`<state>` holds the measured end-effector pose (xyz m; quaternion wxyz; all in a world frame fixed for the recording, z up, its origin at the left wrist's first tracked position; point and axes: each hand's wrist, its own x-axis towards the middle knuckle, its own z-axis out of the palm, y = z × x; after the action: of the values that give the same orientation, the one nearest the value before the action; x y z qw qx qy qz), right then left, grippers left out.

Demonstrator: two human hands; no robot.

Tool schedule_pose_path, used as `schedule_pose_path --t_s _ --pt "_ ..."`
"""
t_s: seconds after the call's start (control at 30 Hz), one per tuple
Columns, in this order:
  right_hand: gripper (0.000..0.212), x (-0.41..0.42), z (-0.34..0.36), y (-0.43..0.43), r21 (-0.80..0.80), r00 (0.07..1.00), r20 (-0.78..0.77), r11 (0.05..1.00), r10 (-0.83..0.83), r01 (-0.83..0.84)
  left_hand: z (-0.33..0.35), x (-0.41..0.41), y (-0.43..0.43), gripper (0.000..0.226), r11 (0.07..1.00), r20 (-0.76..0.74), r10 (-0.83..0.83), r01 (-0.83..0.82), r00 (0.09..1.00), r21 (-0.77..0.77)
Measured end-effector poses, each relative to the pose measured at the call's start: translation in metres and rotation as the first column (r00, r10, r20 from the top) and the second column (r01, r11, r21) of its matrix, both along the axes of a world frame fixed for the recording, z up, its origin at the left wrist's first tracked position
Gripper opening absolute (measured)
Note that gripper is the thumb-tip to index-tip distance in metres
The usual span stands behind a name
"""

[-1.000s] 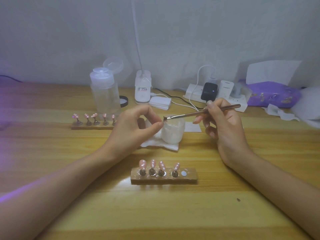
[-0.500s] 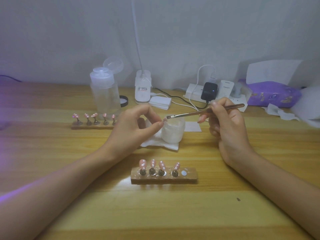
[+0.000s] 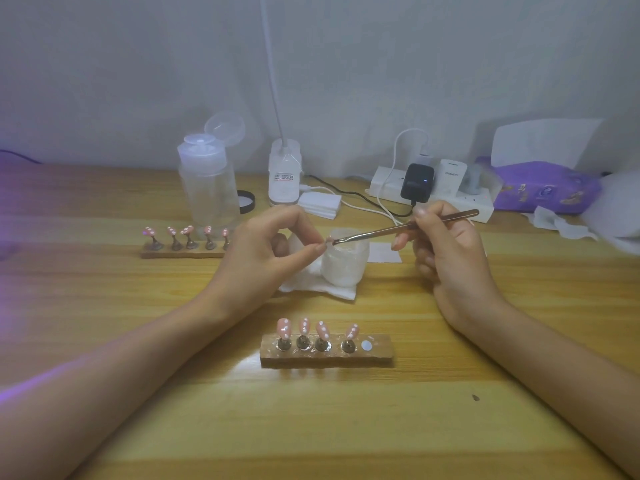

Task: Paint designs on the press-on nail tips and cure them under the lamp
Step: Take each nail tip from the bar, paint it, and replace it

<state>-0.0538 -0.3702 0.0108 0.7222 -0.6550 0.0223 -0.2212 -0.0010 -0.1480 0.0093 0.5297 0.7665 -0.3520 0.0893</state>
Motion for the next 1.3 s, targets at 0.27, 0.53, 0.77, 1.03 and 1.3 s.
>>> schedule_pose_path --t_s 0.27,0.53,0.77,1.03,1.3 --pt "0.026 -0.0003 0.0008 -0.0001 0.010 1.000 -0.015 1.000 -0.007 0.008 -0.0011 0.0015 0.0009 0.014 1.000 0.014 0.012 -0.012 1.000 -0.004" --pt "0.024 -0.0006 0.0011 0.0006 -0.004 1.000 -0.013 1.000 0.007 -0.007 -0.0023 0.0032 0.0014 0.015 1.000 0.018 0.019 -0.019 1.000 -0.003" --pt "0.023 -0.0013 0.0014 0.0010 -0.021 0.999 0.015 0.999 0.034 -0.034 -0.0021 0.0035 0.0013 0.014 1.000 0.016 0.020 -0.020 1.000 -0.001" --pt "0.023 -0.0018 0.0014 0.0012 -0.030 0.999 0.036 0.999 0.034 -0.033 -0.0014 0.0018 0.0005 0.015 1.000 0.017 0.013 -0.013 1.000 -0.007" --pt "0.025 -0.0013 0.0016 0.0020 -0.032 0.993 0.110 0.998 0.052 -0.049 -0.0001 0.0001 -0.0002 0.014 1.000 0.000 0.007 -0.007 1.000 -0.008"
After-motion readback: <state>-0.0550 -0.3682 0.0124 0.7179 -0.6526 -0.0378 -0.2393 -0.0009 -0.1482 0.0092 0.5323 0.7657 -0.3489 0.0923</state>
